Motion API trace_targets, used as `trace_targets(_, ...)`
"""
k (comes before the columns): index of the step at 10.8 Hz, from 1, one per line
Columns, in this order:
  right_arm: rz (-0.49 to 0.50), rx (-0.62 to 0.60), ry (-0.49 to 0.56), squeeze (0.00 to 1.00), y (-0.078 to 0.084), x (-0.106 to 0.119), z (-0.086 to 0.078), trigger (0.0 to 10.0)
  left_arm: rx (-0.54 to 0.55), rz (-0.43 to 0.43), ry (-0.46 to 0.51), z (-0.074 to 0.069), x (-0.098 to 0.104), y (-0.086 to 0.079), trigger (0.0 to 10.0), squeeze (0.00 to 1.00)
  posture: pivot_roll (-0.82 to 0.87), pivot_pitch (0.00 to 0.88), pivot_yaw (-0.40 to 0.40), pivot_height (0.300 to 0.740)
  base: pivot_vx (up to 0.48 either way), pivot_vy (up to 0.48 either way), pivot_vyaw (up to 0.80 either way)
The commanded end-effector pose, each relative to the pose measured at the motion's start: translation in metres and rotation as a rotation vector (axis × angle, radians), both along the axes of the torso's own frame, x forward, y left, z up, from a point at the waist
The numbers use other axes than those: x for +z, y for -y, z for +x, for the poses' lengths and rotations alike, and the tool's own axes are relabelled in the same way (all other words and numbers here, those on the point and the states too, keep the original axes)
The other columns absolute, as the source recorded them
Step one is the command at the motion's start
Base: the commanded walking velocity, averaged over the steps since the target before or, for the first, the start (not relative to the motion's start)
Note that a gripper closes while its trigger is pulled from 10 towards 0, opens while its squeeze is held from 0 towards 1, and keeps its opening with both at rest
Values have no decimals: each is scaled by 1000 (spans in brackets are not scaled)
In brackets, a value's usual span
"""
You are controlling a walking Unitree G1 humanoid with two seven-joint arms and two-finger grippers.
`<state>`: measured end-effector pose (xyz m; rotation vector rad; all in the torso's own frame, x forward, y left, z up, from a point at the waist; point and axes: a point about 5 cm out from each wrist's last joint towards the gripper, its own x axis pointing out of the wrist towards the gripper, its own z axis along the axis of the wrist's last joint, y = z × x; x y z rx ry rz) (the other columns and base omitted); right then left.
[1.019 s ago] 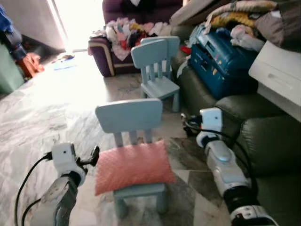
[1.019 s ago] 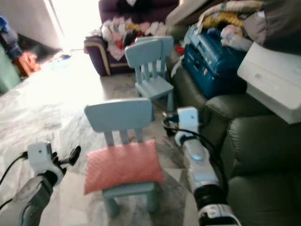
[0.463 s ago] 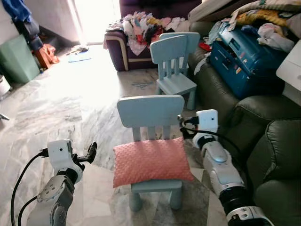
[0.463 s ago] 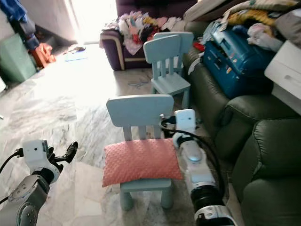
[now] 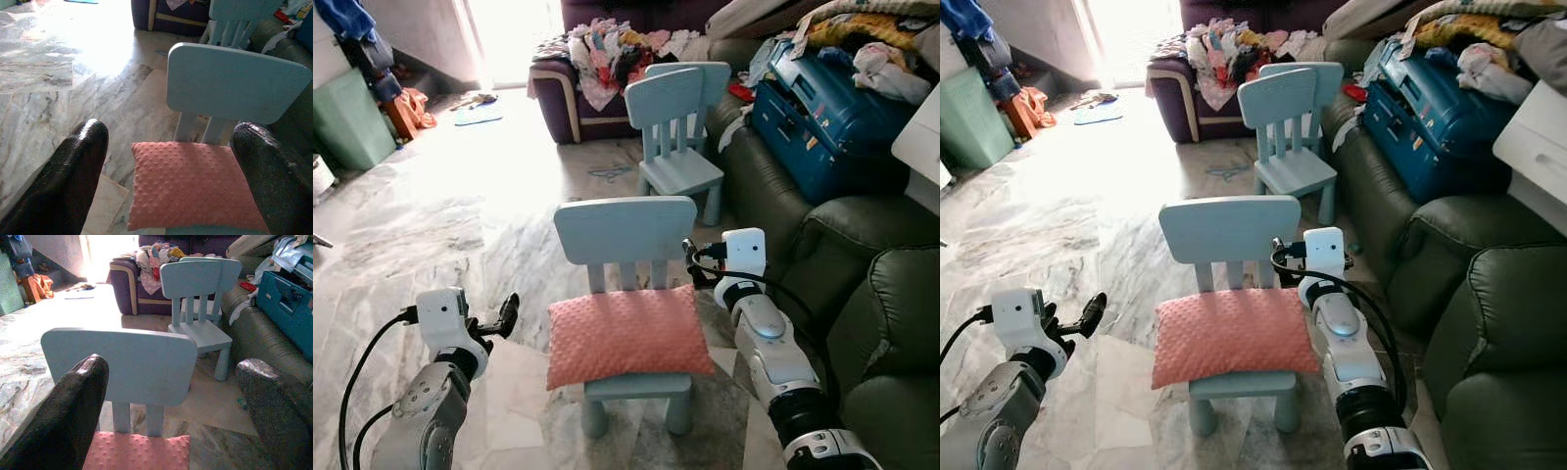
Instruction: Move the pillow to the sofa
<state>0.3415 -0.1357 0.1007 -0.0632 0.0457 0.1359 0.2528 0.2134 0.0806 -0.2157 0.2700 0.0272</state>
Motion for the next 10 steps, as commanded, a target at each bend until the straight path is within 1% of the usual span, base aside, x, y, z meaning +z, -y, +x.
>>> trace_targets(1,7,3,17,0,-2,5,3,10000,4,21,0,0,2,-4,10000,0,-145,7,76,740,0,0,0)
trace_targets(4,9,4,17,0,-3,5,3,10000,0,30,-1,1,2,-4,10000,0,-144,7,80,740,0,0,0)
trace_targets(5,10,4,19,0,-4,5,3,10000,-14,5,15,0,3,-3,10000,0,-144,9,78,740,0,0,0)
trace_targets(10,1,18,25,0,-5,5,3,10000,-17,-6,25,-2,4,-2,10000,0,-140,11,71,740,443,0,0)
